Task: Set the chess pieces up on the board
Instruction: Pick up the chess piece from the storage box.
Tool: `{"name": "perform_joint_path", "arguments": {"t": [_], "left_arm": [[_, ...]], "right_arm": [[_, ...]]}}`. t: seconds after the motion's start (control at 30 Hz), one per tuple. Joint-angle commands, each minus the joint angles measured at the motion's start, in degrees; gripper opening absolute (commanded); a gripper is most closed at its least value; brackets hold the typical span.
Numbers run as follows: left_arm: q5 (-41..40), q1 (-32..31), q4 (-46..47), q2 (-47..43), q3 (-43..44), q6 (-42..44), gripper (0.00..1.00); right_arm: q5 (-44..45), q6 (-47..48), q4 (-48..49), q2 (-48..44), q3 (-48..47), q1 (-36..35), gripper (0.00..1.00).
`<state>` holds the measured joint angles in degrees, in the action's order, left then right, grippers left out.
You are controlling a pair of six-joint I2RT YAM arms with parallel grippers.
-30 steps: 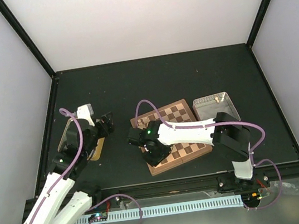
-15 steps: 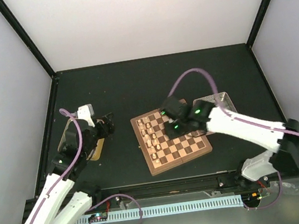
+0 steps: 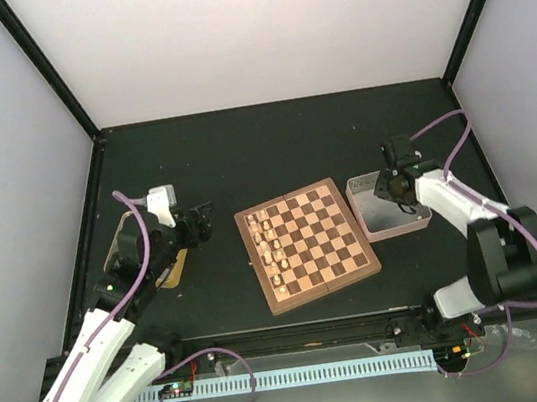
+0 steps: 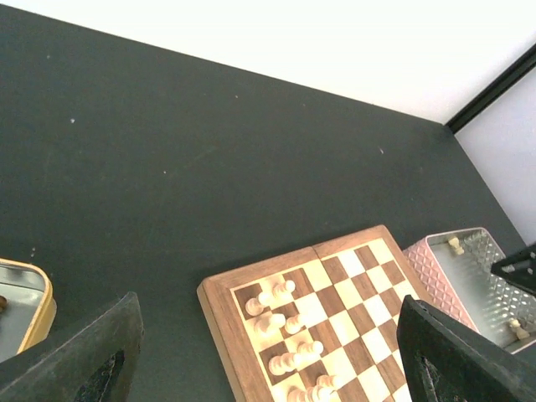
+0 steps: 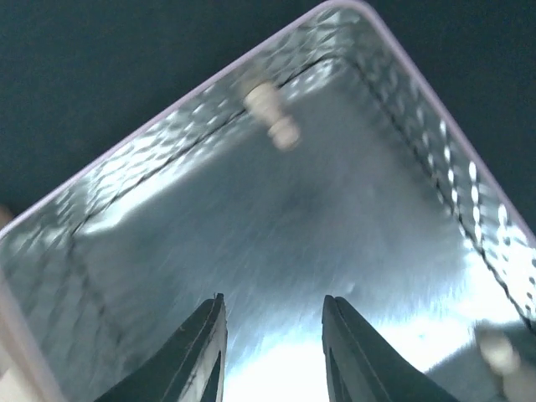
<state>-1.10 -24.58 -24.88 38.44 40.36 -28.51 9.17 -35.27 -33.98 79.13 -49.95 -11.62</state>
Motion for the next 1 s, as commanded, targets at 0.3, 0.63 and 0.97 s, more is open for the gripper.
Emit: {"name": "perform_joint_path", "arguments": {"t": [0.3, 0.63, 0.97], "left_arm": [[6.41, 0.54, 2.85, 2.61, 2.91, -1.47, 0.85], [6.80, 0.54, 2.41, 4.35, 4.55, -1.39, 0.85], [7.33, 0.54, 2.88, 5.08, 4.78, -2.13, 0.85]], "right_arm": [[-2.43, 5.04, 11.22, 19.15, -8.91, 7.90, 0.28], [-3.63, 7.52, 8.57, 25.26, -13.09, 8.54, 0.27], [-5.07, 10.49, 8.36, 27.09, -13.99, 8.64, 0.12]]}}
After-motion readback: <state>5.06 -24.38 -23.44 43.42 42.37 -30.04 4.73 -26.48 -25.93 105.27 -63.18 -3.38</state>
